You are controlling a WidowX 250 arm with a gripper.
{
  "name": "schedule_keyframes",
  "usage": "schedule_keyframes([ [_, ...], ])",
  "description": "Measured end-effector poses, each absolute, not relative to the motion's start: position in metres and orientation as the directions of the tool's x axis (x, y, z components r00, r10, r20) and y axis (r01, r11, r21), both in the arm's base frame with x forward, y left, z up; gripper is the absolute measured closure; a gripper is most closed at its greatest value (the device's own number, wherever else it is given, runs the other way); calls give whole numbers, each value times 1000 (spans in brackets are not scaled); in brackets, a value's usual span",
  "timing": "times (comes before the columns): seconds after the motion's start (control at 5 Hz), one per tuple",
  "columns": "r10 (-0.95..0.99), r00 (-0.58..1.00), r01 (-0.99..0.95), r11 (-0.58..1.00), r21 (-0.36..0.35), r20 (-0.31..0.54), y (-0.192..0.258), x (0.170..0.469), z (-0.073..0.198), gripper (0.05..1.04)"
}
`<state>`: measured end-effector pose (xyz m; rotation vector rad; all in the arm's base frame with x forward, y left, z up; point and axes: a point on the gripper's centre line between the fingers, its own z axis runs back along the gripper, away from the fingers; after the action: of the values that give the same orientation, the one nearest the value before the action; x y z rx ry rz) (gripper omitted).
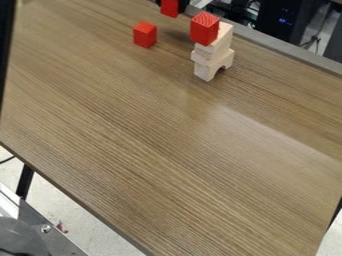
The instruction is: Move one of the red cube from the top next to the another red cube
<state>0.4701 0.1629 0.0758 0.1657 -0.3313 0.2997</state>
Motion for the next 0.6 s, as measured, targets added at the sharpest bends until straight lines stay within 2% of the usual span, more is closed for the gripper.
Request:
schedule_keyframes([
  [0.2,305,884,-365,923,117,353,174,479,70,503],
  [0.6,320,883,-384,914,135,344,181,479,61,503],
])
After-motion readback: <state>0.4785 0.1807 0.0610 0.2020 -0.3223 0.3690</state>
